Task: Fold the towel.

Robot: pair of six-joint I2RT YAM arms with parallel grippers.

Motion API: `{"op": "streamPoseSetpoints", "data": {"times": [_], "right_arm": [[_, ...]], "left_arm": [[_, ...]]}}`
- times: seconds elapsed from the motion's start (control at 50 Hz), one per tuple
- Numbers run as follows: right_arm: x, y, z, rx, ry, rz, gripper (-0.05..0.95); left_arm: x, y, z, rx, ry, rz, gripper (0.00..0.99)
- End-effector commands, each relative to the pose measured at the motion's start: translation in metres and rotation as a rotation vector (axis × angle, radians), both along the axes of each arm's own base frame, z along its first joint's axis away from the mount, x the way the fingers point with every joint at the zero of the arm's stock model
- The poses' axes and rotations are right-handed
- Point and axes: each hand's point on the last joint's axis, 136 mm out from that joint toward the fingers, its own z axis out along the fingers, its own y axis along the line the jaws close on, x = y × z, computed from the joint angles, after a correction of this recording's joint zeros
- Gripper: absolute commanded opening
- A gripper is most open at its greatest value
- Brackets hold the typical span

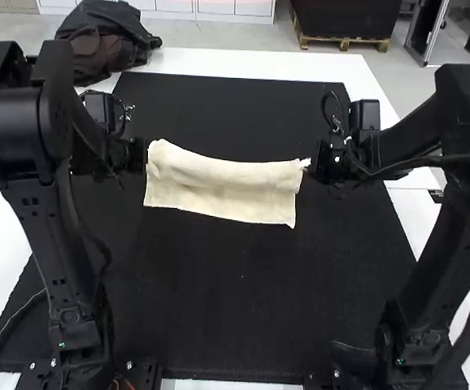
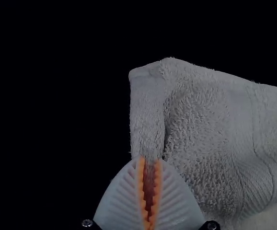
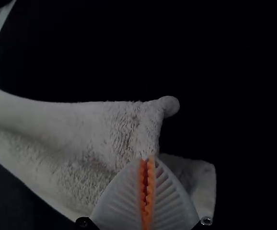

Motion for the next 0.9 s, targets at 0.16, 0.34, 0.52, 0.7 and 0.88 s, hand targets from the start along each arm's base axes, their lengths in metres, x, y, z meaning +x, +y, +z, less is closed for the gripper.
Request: {"op": "streamPoseSetpoints", "data": {"times": [0.16,0.34,0.52,0.7,0.88], "right_arm": [[-0.015,-0.002,-0.006,0.017,0.018,-0.002,-0.03],[-0.024,-0.002,-0.022,0.016,0.035,0.002,-0.03],[-0.034,-0.003,-0.042,0.0,0.069,0.013,-0.03],[-0.039,-0.004,-0.058,-0.016,0.099,0.026,-0.03],[-0.042,-0.006,-0.078,-0.031,0.136,0.02,0.02]], "left_arm": [[-0.009,0.005,0.003,0.03,-0.025,0.009,0.021],[-0.02,0.003,-0.011,0.036,-0.021,0.008,0.021],[-0.033,0.004,-0.024,0.051,-0.025,0.022,0.021],[-0.042,0.001,-0.034,0.048,-0.018,0.02,0.021],[-0.044,0.006,-0.041,0.076,-0.008,0.045,0.061]]}}
